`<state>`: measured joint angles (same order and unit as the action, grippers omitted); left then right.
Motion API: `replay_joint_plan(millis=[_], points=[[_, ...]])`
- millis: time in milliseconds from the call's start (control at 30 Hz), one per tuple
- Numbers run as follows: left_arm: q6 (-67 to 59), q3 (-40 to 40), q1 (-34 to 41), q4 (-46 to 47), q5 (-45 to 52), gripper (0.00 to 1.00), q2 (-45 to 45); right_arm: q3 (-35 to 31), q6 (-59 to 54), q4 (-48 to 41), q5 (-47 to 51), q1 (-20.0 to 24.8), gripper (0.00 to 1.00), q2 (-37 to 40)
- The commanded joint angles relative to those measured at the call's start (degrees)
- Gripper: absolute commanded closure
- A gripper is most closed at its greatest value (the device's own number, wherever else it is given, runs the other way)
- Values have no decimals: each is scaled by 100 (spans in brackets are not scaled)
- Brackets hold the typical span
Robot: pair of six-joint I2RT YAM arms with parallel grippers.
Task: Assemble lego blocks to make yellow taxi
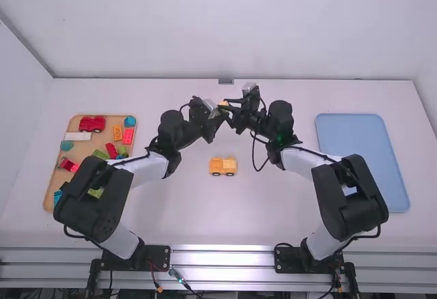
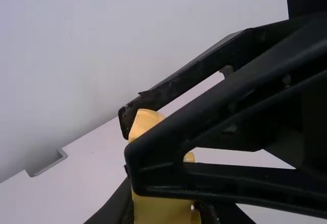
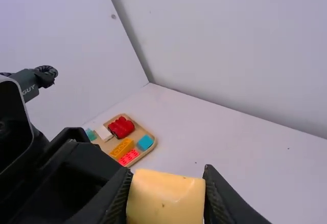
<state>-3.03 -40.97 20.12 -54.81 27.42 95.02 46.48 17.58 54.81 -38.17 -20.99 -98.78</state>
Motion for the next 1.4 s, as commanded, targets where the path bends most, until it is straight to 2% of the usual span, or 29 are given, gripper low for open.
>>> replay_joint_plan(millis=[0,33,67,233,267,300,433,533,567,633,700,767,900,1033,1200,1367], points=[[76,13,15,-120,173,56,-138,-44,-111,-94,-162,-72,73,-35],[68,13,15,-120,175,23,-138,-42,-111,-131,-63,-70,76,-35],[68,13,15,-120,170,1,-138,-44,-114,-155,-22,-70,76,-35],[68,13,15,66,162,1,-138,11,-417,-317,96,-70,77,-33],[55,13,13,256,146,1,-138,155,-616,-723,251,-42,78,-33],[55,13,13,256,146,1,-138,155,-616,-723,251,-42,78,-33],[-177,11,-166,791,142,1,-140,811,-1364,-2411,433,48,78,-22],[-87,11,-503,1178,125,1,-140,1528,-2124,-4133,605,46,79,-22],[-87,11,-551,1222,146,1,-140,1598,-2197,-4306,625,52,80,-22],[-177,-20,-933,1539,476,1,-140,2070,-2802,-5425,723,81,81,-22],[-341,-120,-1329,1961,931,1,-140,2380,-3211,-6151,796,57,81,-22],[-542,-284,-1703,2492,1397,1,-140,2643,-3613,-6784,949,-7,80,-22],[-1506,-892,-2511,4352,2031,1,-140,3040,-4212,-7871,1504,-166,80,-22],[-2218,-1394,-2898,5700,1637,1,-140,3185,-4468,-8317,1937,-476,82,-24],[-2721,-1821,-3077,6603,1084,1,-140,3401,-4776,-8535,2114,-848,83,-151],[-3001,-2114,-3095,7208,450,1,-140,4030,-5123,-9040,2157,-1281,86,-841]])
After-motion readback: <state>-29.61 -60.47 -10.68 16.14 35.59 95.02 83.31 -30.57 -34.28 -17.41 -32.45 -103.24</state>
